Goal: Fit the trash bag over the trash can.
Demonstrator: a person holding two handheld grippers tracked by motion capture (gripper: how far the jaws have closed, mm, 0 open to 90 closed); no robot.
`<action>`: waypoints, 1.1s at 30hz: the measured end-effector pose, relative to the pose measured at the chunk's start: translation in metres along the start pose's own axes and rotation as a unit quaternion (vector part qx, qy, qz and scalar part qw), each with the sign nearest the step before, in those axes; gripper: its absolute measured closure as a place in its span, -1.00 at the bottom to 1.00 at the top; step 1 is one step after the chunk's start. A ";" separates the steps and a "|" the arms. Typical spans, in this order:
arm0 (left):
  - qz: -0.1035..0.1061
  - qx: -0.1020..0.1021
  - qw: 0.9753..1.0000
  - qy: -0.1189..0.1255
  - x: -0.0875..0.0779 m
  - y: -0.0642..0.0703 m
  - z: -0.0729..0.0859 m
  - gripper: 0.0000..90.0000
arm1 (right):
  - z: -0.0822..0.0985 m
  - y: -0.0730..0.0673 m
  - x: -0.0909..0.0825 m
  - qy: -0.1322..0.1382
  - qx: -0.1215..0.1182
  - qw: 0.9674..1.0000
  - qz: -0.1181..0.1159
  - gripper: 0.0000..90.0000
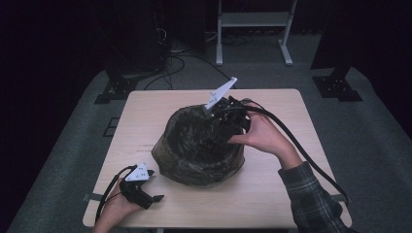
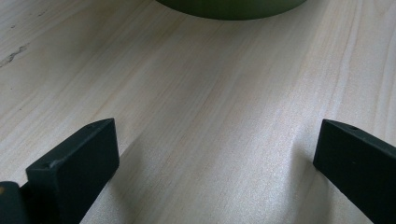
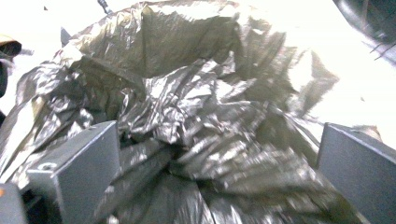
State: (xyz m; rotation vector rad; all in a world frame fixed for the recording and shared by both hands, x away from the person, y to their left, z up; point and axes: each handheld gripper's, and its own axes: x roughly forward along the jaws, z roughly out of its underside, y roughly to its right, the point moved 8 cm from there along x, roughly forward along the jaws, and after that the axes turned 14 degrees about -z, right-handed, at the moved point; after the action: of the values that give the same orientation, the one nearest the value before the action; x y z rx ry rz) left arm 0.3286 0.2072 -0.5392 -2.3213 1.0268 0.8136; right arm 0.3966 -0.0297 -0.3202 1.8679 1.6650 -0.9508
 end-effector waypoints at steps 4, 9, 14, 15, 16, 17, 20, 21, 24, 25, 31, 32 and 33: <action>-0.002 -0.001 1.000 0.000 0.000 -0.001 0.000 -1.00 | 0.015 -0.002 -0.017 0.016 0.004 1.000 0.006 -1.00; -0.004 -0.002 1.000 0.000 0.000 -0.001 0.000 -1.00 | 0.042 0.001 -0.035 0.043 0.023 0.999 0.019 -1.00; -0.005 -0.002 1.000 -0.001 0.000 -0.001 0.000 -1.00 | 0.068 0.001 -0.052 0.072 0.035 0.996 0.033 -1.00; -0.004 -0.002 1.000 0.000 0.000 -0.001 0.000 -1.00 | 0.072 0.000 -0.054 0.074 0.037 0.996 0.034 -1.00; -0.004 -0.001 1.000 0.000 0.000 -0.001 0.000 -1.00 | 0.077 0.000 -0.056 0.080 0.038 0.995 0.037 -1.00; -0.002 -0.001 1.000 0.000 0.000 -0.001 0.000 -1.00 | 0.083 0.000 -0.058 0.084 0.042 0.995 0.040 -1.00; 0.000 0.001 1.000 0.000 0.000 0.000 0.000 -1.00 | 0.101 0.000 -0.061 0.090 0.054 0.994 0.043 -1.00; 0.001 0.001 1.000 0.000 0.000 0.000 0.000 -1.00 | 0.107 0.000 -0.061 0.093 0.057 0.993 0.044 -1.00; 0.001 0.001 1.000 0.001 0.000 0.000 0.000 -1.00 | 0.125 0.000 -0.061 0.103 0.070 0.991 0.044 -1.00; 0.001 0.001 1.000 0.000 0.000 0.000 0.000 -1.00 | 0.131 0.001 -0.060 0.105 0.073 0.991 0.044 -1.00; 0.000 0.000 1.000 -0.001 0.000 0.000 0.000 -1.00 | 0.162 0.003 -0.054 0.118 0.088 0.988 0.049 -1.00; 0.000 0.000 1.000 -0.001 0.000 0.000 0.000 -1.00 | 0.166 0.003 -0.053 0.121 0.091 0.987 0.048 -1.00; -0.001 0.000 1.000 -0.001 0.000 0.000 0.000 -1.00 | 0.170 0.003 -0.052 0.126 0.091 0.987 0.050 -1.00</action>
State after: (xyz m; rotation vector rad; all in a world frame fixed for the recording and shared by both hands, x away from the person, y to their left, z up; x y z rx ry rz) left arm 0.3280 0.2075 -0.5392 -2.3200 1.0246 0.8151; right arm 0.3656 -0.1885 -0.3930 2.2521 1.6511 -0.8820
